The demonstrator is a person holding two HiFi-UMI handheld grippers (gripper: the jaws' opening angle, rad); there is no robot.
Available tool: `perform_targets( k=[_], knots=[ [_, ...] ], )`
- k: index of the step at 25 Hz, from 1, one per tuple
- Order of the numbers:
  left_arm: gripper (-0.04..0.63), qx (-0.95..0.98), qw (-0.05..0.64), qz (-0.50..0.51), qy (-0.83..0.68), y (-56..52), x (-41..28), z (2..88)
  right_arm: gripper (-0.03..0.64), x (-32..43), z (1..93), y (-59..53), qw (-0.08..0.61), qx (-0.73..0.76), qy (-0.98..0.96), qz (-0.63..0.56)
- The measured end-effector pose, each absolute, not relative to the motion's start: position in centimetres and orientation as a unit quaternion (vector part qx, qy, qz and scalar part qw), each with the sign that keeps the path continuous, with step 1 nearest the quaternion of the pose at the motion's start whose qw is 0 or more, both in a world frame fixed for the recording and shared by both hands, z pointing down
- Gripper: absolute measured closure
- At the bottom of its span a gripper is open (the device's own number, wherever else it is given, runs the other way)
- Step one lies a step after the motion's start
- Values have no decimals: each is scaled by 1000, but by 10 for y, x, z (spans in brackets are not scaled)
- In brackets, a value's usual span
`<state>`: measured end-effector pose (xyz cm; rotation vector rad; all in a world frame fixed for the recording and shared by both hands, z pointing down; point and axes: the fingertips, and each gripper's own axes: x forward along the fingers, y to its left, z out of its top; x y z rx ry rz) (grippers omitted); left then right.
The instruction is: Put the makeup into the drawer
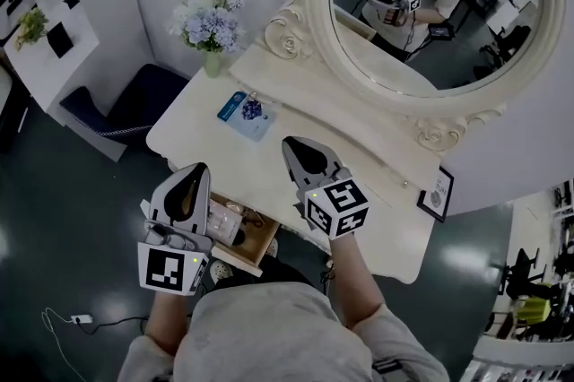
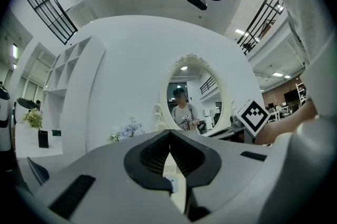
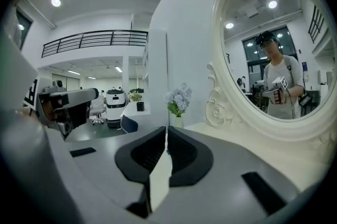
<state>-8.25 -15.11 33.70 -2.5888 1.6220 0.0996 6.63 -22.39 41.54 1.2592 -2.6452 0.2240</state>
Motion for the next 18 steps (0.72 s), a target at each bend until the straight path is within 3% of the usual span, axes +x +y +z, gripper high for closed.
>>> perform_targets(
  k=[18],
  knots=[
    [581, -824, 26, -31, 565, -159, -88, 367, 589, 44, 522, -303, 235, 354, -893, 147]
  ],
)
